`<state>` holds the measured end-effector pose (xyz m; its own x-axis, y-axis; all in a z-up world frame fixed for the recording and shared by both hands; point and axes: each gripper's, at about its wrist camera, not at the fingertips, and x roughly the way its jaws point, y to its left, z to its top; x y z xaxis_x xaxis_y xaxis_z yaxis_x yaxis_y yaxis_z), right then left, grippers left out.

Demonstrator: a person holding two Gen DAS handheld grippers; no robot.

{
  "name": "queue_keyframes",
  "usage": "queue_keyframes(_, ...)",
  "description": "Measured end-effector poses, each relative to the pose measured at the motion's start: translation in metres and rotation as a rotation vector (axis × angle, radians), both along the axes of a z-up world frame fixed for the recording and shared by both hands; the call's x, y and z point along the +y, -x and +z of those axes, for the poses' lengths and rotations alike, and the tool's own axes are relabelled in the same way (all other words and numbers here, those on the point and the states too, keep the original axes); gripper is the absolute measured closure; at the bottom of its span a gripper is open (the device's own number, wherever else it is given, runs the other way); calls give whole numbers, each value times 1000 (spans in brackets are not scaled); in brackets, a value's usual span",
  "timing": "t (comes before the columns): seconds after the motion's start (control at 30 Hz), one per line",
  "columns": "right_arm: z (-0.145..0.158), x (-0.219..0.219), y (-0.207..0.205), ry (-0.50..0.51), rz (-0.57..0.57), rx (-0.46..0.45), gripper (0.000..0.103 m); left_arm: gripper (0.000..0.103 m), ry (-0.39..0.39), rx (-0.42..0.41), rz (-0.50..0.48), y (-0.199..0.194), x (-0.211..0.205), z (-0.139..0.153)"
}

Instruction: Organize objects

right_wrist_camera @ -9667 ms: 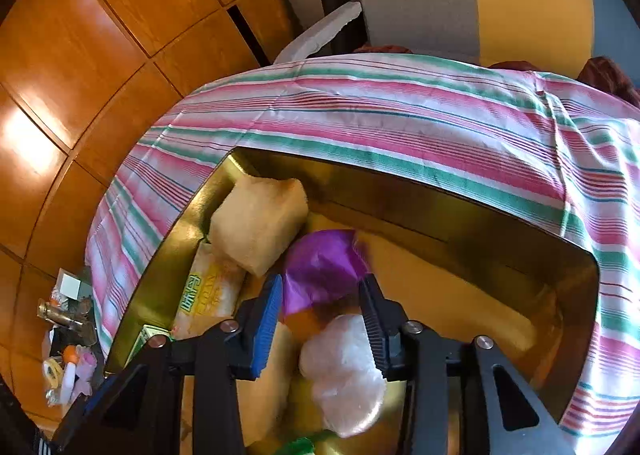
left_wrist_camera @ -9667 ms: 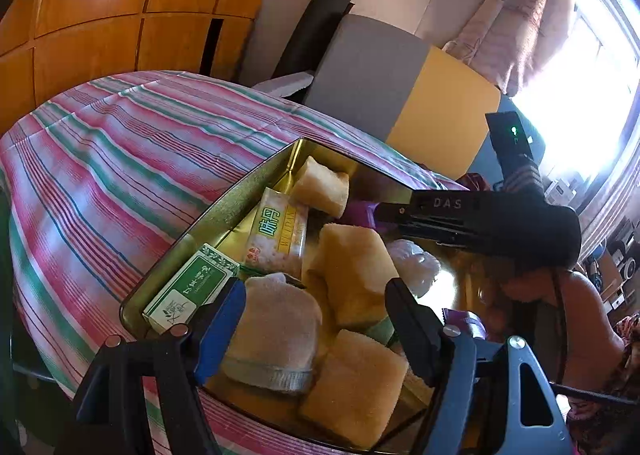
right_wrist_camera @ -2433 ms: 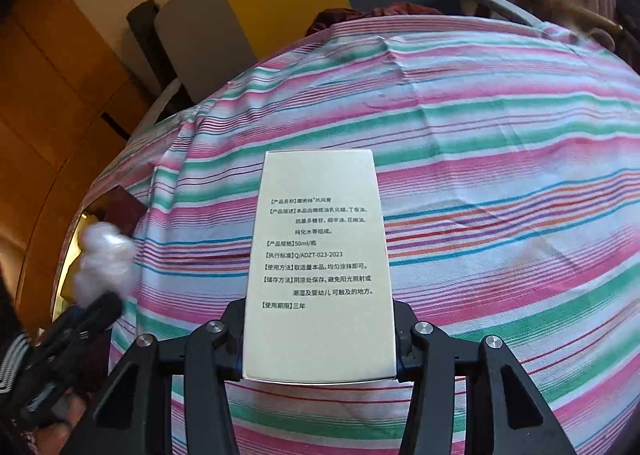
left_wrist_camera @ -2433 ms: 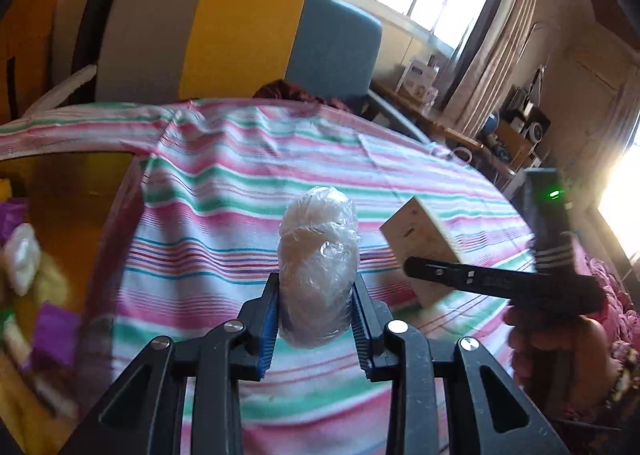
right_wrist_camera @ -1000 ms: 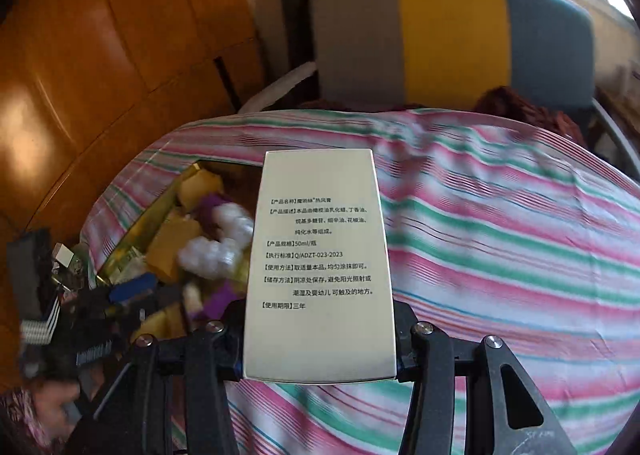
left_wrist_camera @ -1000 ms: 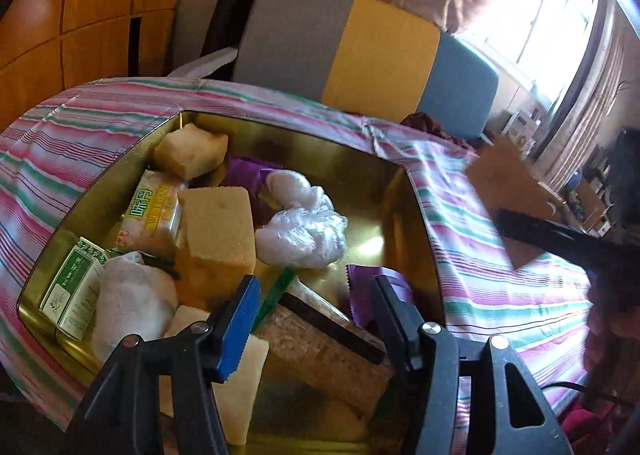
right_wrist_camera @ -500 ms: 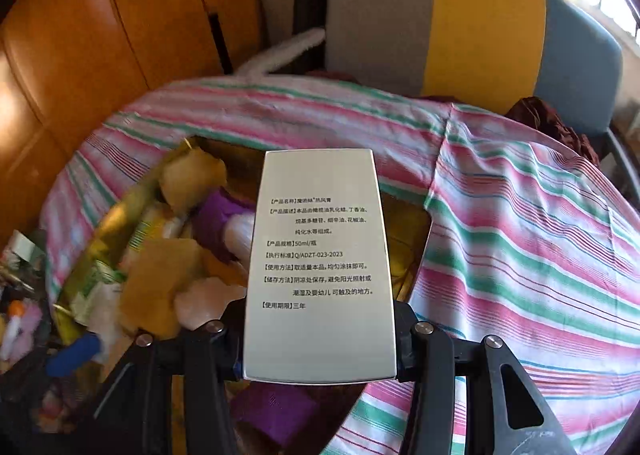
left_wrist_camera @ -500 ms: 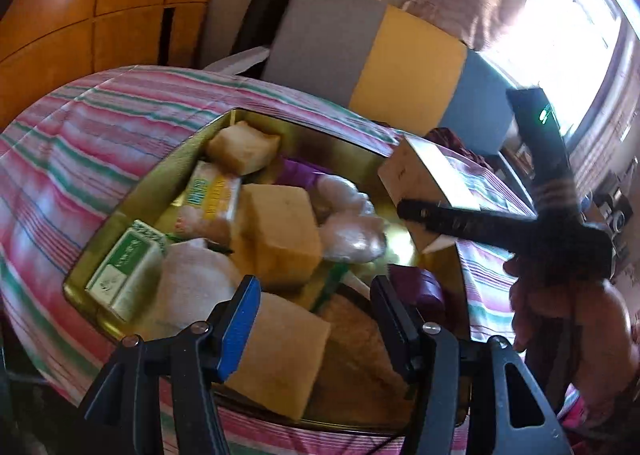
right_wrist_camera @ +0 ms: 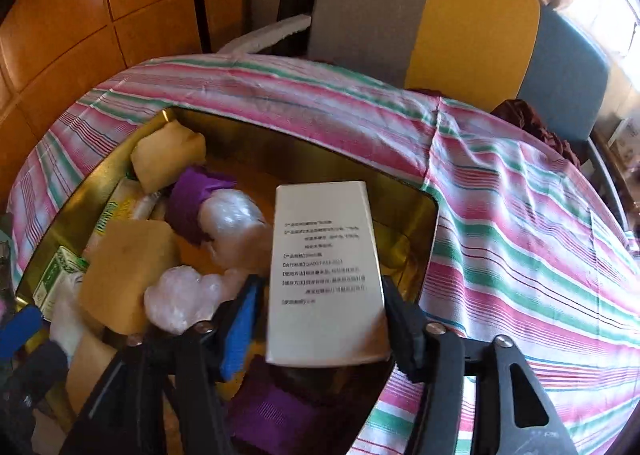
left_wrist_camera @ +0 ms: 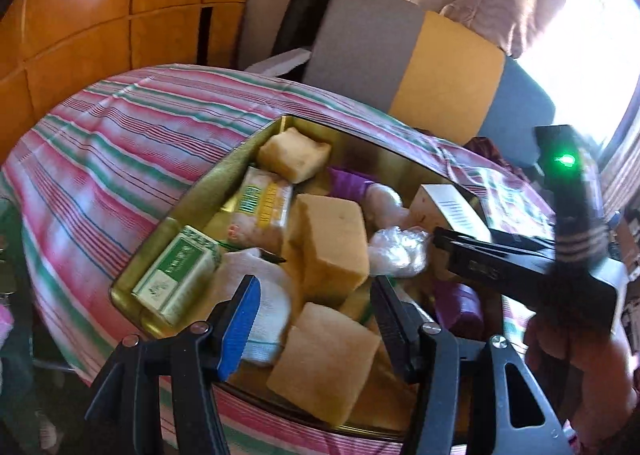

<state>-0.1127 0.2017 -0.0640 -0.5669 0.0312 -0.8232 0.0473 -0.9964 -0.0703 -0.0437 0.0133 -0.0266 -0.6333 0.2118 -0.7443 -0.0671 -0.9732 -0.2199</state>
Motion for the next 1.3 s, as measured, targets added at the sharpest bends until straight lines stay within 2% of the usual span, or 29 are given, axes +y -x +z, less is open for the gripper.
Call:
queue_keyframes(0.27,16,-8,-30,3,24,64,30,45,60,39,12,-7,1,5)
queue_keyframes(0.37,23,-13,-41,9,37,79,30,45,82,46,21,-11,0,7)
queue_keyframes(0.57,35,-20,-63,40,32,105,24,45,107,12,44,-14,-6,7)
queue_keyframes(0.7,38,-22,-76,50,23,111,20,45,147,14,48,-20,-6,10)
queue_keyframes(0.8,39,-25,-82,50,27,108,13,45,170,33,38,-25,-3,14)
queue_keyframes(1.07,42,-28,-94,60,4,101,3,45,209,22,20,-33,-3,17)
queue_keyframes(1.17,44,-31,-98,62,4,102,1,45,237,17,28,-34,-5,18)
queue_keyframes(1.3,48,-34,-103,52,-2,114,0,45,231,4,19,-37,-8,20)
